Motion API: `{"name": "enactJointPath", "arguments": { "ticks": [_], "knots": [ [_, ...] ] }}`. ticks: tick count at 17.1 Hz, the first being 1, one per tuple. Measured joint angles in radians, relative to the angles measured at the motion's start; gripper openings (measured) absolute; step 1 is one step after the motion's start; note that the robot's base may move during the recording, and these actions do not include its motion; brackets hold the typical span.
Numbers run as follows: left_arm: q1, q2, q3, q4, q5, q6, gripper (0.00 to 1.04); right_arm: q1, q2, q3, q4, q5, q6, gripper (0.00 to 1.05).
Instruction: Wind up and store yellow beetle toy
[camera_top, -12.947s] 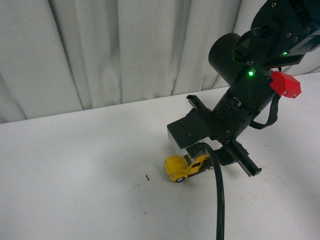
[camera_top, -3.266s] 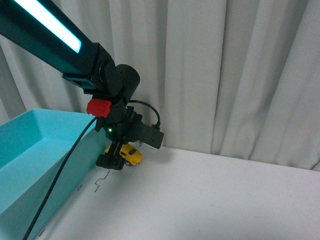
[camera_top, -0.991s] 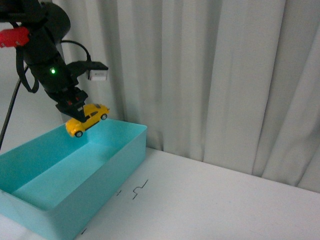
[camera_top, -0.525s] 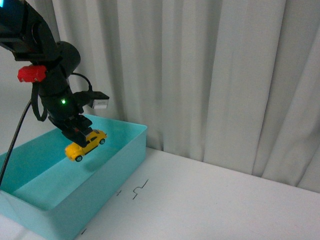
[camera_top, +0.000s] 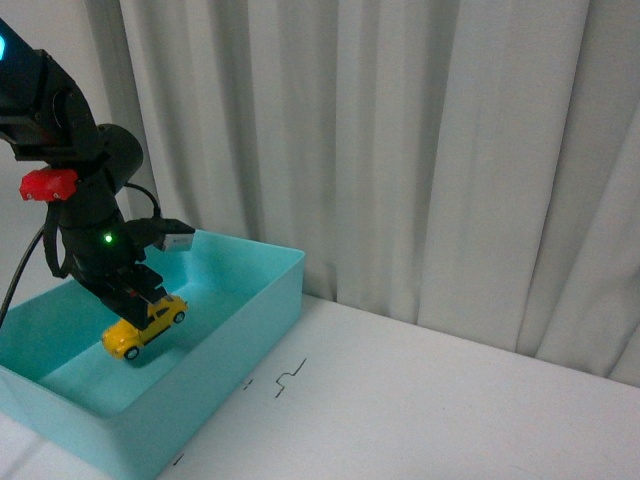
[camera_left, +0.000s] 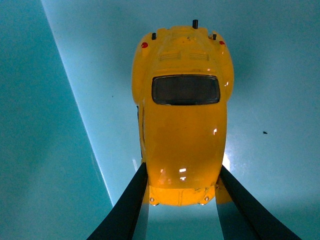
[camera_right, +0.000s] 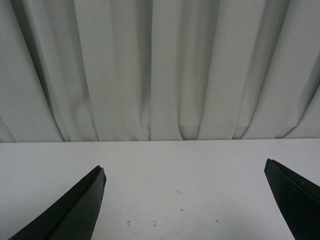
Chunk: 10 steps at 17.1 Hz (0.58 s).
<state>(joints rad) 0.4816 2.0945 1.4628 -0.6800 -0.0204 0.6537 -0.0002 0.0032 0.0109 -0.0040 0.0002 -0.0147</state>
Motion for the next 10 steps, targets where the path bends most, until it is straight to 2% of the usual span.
{"name": "enactJointPath", "arguments": {
  "ticks": [6,8,10],
  "knots": [
    [-0.026,0.024,-0.006,0.037,0.004,-0.003,0.32,0.0,0.0,0.0,0.0,0.0,0.0,0.98],
    [-0.029,0.031,-0.011,0.038,0.01,-0.004,0.6,0.0,0.0,0.0,0.0,0.0,0.0,0.98],
    [-0.028,0.031,-0.011,0.037,0.027,-0.008,0.79,0.0,0.0,0.0,0.0,0.0,0.0,0.98]
  ]
}}
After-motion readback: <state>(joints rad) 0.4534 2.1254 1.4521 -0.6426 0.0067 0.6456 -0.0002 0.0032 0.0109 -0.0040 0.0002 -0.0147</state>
